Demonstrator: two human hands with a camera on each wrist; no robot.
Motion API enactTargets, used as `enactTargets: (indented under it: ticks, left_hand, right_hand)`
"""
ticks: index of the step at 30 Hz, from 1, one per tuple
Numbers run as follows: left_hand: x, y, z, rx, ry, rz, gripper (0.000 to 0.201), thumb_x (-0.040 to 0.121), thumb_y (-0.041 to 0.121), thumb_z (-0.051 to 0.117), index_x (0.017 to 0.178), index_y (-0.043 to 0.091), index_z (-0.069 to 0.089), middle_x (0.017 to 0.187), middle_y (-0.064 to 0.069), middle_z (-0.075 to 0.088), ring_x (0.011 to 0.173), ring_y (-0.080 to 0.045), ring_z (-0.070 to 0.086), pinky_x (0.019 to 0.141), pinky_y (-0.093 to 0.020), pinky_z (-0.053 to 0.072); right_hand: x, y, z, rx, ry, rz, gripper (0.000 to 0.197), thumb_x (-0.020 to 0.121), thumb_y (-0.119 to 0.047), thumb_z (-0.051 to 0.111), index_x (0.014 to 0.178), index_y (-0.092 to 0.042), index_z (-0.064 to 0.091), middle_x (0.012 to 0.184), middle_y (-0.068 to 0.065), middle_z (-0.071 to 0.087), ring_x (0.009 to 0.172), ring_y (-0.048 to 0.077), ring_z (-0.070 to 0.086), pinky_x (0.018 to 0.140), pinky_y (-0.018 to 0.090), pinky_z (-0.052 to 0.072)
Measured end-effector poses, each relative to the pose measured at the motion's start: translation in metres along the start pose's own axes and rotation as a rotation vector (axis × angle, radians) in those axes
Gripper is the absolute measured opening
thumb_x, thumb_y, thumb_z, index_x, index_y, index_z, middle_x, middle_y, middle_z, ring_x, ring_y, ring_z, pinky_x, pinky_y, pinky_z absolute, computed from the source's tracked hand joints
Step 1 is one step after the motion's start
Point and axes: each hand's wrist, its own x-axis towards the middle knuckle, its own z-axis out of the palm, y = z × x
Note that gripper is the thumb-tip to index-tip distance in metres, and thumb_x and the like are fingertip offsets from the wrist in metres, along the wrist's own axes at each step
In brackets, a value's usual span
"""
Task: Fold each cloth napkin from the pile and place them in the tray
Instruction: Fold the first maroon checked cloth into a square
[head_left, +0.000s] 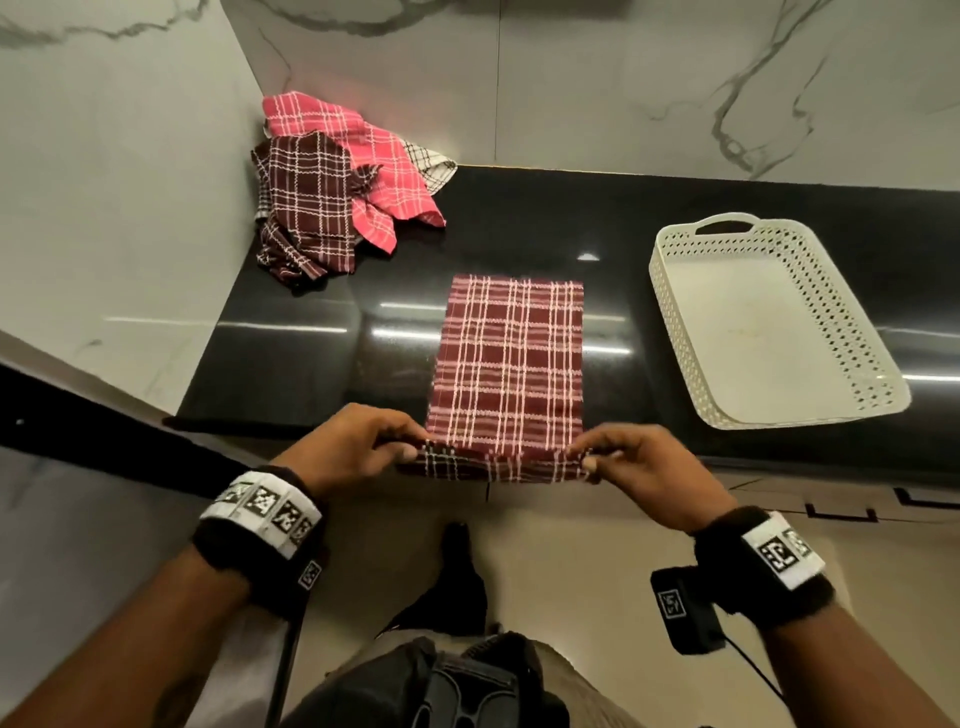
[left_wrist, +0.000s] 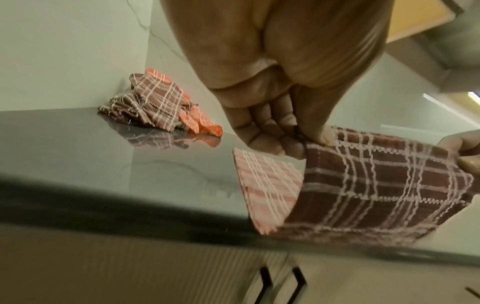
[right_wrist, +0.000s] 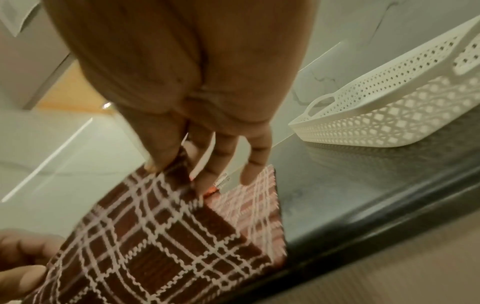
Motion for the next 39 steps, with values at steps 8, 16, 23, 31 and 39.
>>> enactTargets:
  ticks: [8,16,23,31,39]
  left_hand:
    - [0.118,0.0,-0.048,-0.001,0.319,0.111,0.024,0.093,0.006,0.064,0.111,0.017,0.075,0.086,0.039,0.065,0.087,0.012,0.063,0.084,-0.006,0.045]
    - [0.262,-0.046,-0.051,0.094,0.328,-0.137,0.01,0.091,0.015,0.067,0.098,0.016,0.073,0.093,0.0,0.072,0.087,-0.014,0.064,0.079,-0.022,0.044]
    - [0.285,-0.073,-0.037,0.228,0.271,-0.138,0.007,0.093,0.022,0.064,0.096,0.02,0.07,0.1,-0.001,0.056,0.098,-0.025,0.059,0.094,-0.041,0.049]
    - [0.253,-0.033,-0.003,0.736,0.031,0.383,0.056,0.101,0.044,0.033,0.149,0.015,0.039,0.155,-0.008,0.039,0.143,-0.028,0.035,0.117,-0.048,0.03]
    - [0.206,-0.069,-0.009,0.925,-0.054,0.029,0.08,0.094,0.063,0.004,0.158,0.014,-0.001,0.165,-0.006,-0.011,0.152,-0.02,-0.011,0.124,-0.044,-0.004]
  right_hand:
    - [0.116,-0.004,-0.041,0.117,0.466,0.084,0.016,0.093,-0.003,0.065,0.103,-0.012,0.073,0.098,0.003,0.073,0.092,0.015,0.069,0.084,0.025,0.057]
    - [0.242,0.046,-0.054,-0.137,0.643,0.353,0.014,0.091,-0.007,0.063,0.1,-0.014,0.071,0.1,0.008,0.072,0.095,0.021,0.067,0.092,0.03,0.051]
    - [0.261,0.06,-0.047,-0.262,0.658,0.422,0.019,0.092,-0.005,0.057,0.103,-0.007,0.073,0.105,0.012,0.073,0.098,0.026,0.067,0.09,0.028,0.048]
    - [0.245,0.021,-0.002,-0.795,0.182,0.078,0.045,0.098,-0.029,0.047,0.142,-0.015,0.042,0.147,0.007,0.042,0.138,0.029,0.038,0.113,0.055,0.033]
    - [0.192,0.063,-0.008,-0.925,-0.054,0.414,0.082,0.098,-0.061,0.014,0.156,-0.01,-0.016,0.162,0.009,-0.025,0.149,0.024,-0.025,0.118,0.056,-0.018]
